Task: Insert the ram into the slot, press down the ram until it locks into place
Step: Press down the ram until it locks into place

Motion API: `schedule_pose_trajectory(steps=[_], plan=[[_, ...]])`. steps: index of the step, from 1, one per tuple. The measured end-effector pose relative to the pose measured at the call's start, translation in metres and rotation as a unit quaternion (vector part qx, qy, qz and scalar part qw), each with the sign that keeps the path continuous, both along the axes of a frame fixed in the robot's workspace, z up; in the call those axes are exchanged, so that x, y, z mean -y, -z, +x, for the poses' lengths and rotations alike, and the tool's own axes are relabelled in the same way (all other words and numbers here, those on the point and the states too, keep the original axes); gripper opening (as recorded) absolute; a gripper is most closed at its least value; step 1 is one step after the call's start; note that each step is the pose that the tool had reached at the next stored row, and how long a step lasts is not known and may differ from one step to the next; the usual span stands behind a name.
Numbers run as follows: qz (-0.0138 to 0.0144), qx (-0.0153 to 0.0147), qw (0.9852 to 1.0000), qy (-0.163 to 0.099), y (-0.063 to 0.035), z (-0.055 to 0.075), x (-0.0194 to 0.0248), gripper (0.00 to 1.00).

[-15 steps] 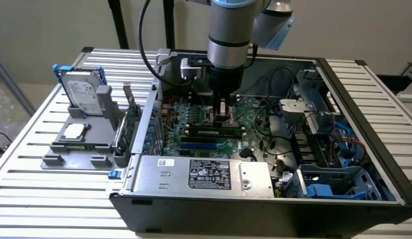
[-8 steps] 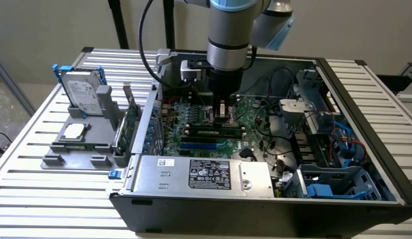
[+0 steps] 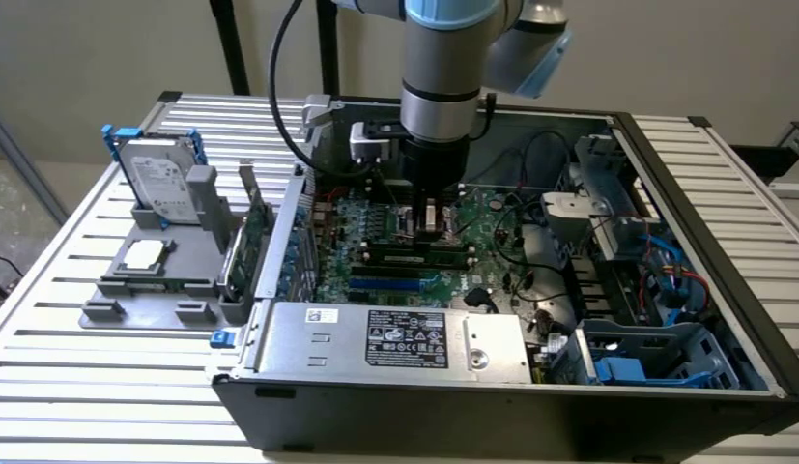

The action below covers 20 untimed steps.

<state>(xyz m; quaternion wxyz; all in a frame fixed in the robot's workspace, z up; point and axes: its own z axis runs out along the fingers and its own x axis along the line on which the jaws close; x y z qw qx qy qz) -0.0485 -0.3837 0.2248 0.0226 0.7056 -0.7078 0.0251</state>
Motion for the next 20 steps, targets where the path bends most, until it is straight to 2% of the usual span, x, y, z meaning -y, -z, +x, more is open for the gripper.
schedule_pose_trajectory(steps=[2, 3, 6, 10, 20], plan=[[0.0003, 0.0002, 1.0, 0.0, -0.0017, 0.0, 0.0001, 0.11], [0.0011, 0.001, 1.0, 0.0, -0.0051, 0.0, -0.0002, 0.11], [0.0003, 0.0001, 1.0, 0.0, -0.0191, 0.0, -0.0001, 0.11], [0.0004, 0.0002, 1.0, 0.0, -0.0298, 0.0, -0.0001, 0.11], [0.0004, 0.0002, 1.0, 0.0, -0.0305, 0.0, -0.0001, 0.11]])
